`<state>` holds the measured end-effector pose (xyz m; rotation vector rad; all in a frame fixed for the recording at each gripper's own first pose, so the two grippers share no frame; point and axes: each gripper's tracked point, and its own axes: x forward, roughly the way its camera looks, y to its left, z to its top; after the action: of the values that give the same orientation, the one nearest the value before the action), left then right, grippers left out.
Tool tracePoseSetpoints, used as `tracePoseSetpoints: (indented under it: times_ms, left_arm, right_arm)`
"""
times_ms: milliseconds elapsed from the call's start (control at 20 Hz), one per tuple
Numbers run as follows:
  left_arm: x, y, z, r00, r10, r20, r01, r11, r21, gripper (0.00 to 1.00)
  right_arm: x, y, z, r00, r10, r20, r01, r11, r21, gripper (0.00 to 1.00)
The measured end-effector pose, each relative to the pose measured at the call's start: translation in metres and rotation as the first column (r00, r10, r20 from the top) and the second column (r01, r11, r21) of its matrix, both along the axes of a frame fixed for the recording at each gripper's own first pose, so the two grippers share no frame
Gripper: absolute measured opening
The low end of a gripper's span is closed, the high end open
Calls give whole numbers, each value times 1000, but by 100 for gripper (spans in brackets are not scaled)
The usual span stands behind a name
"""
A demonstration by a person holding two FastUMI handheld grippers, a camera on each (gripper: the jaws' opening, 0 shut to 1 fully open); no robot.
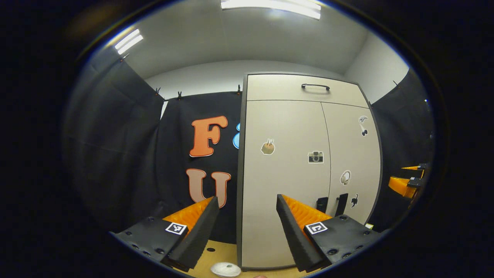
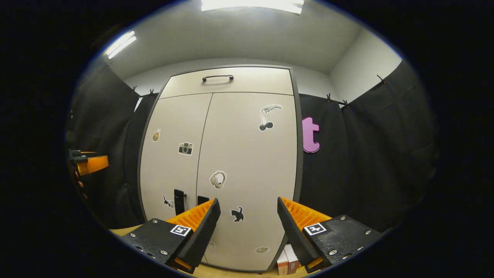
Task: Open the right door of the double-door shoe cabinet with the right hand, and open the left door with the left hand.
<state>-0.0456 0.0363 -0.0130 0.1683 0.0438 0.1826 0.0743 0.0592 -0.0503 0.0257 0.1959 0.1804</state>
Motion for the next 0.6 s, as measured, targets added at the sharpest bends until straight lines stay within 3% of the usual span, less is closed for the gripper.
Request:
tracePoseSetpoints:
  times_ms: [200, 350, 600]
  left_arm:
    - [6, 16, -11, 1000, 10, -7, -10, 999, -34, 96]
    - [9, 31, -21, 999, 33, -15, -34, 998, -48, 94]
    - [4, 67, -34, 995, 90, -33, -92, 994, -62, 96]
  right_arm:
    - [21, 19, -19, 999, 11, -47, -10, 1000, 11, 90]
    - [39, 36, -36, 996, 19, -84, -16, 999, 31, 86]
    - [55, 88, -80, 974, 98, -203, -81, 993, 89, 76]
